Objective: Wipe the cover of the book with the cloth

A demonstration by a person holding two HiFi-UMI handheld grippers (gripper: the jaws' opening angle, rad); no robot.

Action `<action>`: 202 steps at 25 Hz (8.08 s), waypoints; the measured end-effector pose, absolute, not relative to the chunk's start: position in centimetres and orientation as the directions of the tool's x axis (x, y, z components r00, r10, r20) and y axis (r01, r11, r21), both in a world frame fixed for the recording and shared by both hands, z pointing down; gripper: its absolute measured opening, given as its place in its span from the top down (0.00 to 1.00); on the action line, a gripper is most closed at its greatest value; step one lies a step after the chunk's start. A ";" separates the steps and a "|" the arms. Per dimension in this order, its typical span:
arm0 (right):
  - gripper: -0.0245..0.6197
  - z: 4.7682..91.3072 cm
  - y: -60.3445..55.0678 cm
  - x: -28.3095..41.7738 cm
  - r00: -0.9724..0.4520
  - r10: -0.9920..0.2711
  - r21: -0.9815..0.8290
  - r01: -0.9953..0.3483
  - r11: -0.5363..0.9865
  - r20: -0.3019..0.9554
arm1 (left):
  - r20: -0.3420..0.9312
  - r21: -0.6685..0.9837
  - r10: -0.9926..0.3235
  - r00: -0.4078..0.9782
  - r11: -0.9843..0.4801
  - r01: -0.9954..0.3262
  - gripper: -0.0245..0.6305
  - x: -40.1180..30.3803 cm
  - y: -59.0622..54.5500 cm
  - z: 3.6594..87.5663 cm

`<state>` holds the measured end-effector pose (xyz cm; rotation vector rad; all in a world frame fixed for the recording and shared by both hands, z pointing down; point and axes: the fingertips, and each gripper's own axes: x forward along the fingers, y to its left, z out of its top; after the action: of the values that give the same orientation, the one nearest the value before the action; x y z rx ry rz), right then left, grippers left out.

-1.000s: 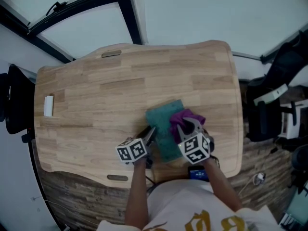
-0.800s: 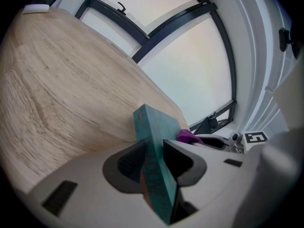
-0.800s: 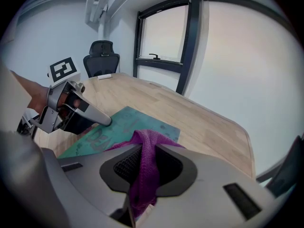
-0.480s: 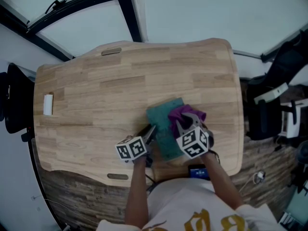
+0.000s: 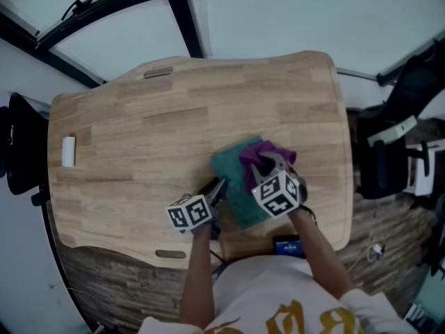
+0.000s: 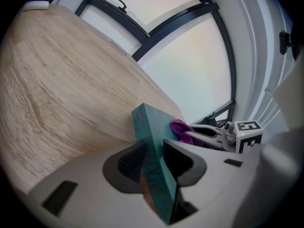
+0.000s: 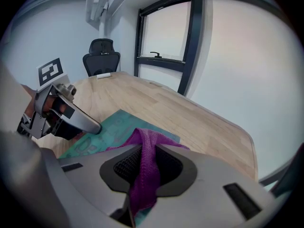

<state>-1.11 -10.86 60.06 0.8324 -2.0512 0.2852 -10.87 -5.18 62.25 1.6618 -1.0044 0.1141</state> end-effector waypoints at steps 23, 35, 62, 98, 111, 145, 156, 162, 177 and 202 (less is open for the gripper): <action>0.86 59.8 -13.2 -2.3 -0.407 -0.423 0.082 -0.635 0.768 0.810 | 0.541 0.770 -0.534 0.650 0.003 -0.639 0.77 -10.7 -5.3 62.3; 0.86 59.7 -12.0 -5.1 -0.444 -0.374 0.062 -0.574 0.816 0.814 | 0.539 0.770 -0.538 0.649 0.002 -0.638 0.77 -10.6 -5.3 62.2; 0.86 59.6 -8.4 -8.2 -0.525 -0.286 0.012 -0.463 0.886 0.802 | 0.551 0.750 -0.547 0.630 -0.006 -0.661 0.77 -10.8 -5.4 62.3; 0.86 59.5 -0.1 -6.2 -0.543 -0.149 -0.176 -0.501 0.847 0.826 | 0.547 0.735 -0.562 0.621 -0.032 -0.677 0.77 -10.7 -5.9 61.9; 0.86 59.5 0.9 -5.6 -0.558 -0.159 -0.163 -0.483 0.861 0.814 | 0.545 0.737 -0.562 0.622 -0.034 -0.675 0.77 -10.7 -6.0 62.0; 0.86 59.4 -0.3 -0.4 -0.566 -0.207 -0.165 -0.534 0.829 0.798 | 0.541 0.729 -0.615 0.573 0.004 -0.684 0.78 -11.1 -6.1 61.9; 0.86 59.5 0.1 -0.2 -0.614 -0.137 -0.234 -0.486 0.842 0.778 | 0.542 0.738 -0.648 0.535 0.062 -0.672 0.78 -11.2 -5.5 62.1; 0.86 59.4 -0.1 -0.2 -0.611 -0.131 -0.244 -0.491 0.836 0.781 | 0.545 0.723 -0.668 0.506 0.069 -0.687 0.78 -11.2 -5.7 62.0; 0.86 59.2 -0.9 0.7 -0.601 -0.056 -0.275 -0.446 0.852 0.798 | 0.555 0.699 -0.675 0.486 0.061 -0.712 0.78 -11.0 -5.8 61.6; 0.86 59.9 -6.4 -1.4 -0.591 -0.116 -0.223 -0.469 0.855 0.798 | 0.548 0.721 -0.663 0.510 0.065 -0.690 0.78 -10.7 -5.4 61.7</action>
<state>-1.40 -6.40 59.86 0.4229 -2.1736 0.5271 -10.67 -5.36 61.66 1.6274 -1.1781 0.0301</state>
